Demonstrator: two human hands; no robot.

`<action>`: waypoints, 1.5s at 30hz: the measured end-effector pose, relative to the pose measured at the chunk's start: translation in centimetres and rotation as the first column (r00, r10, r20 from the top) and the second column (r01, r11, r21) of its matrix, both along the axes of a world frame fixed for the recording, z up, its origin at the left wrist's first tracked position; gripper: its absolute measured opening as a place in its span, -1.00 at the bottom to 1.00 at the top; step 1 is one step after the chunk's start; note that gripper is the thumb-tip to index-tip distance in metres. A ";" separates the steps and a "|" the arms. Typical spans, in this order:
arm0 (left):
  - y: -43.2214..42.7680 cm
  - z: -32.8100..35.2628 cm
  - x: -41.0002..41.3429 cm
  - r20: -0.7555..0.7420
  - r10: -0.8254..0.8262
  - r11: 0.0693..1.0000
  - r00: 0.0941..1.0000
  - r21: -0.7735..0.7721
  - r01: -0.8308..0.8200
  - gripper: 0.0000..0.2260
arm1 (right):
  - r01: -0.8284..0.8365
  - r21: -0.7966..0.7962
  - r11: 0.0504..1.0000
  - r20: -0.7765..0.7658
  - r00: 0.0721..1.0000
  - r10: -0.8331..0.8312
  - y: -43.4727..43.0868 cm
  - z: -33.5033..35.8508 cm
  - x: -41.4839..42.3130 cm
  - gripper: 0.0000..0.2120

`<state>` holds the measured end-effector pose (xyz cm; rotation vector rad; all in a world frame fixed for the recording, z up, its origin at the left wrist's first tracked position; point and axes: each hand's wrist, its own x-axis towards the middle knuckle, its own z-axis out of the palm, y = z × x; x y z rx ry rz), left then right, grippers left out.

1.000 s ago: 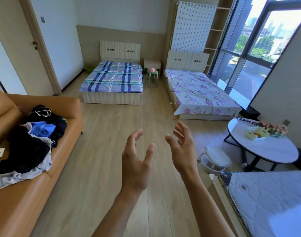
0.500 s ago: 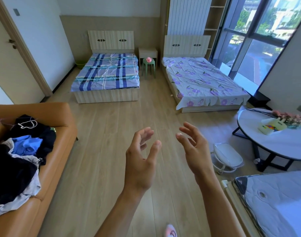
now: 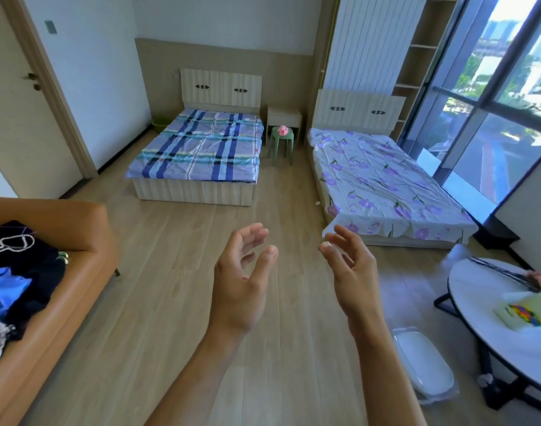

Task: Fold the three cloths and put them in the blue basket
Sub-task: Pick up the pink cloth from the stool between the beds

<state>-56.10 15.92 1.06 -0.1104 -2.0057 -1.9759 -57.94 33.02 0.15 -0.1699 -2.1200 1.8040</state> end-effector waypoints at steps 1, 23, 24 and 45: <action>0.1 -0.1 -1.4 0.005 0.003 1.000 1.000 0.003 -0.003 -0.68 | -0.008 -0.003 1.000 0.007 1.000 0.008 0.2 -0.2 -1.5 -0.57; 0.6 0.9 -51.2 0.010 -0.012 1.000 1.000 0.027 0.012 -0.69 | 0.078 0.002 0.997 0.014 0.997 -0.078 -0.6 0.2 -49.1 -0.58; 1.1 0.8 -54.2 0.004 -0.016 1.000 1.000 0.022 0.016 -0.68 | 0.085 0.001 0.996 0.007 0.996 -0.085 -0.2 0.1 -52.2 -0.59; 10.0 3.8 -100.6 -0.033 0.019 1.000 0.999 -0.007 -0.019 -0.79 | -0.029 0.144 0.989 -0.037 0.999 0.035 9.5 4.4 -100.4 -0.54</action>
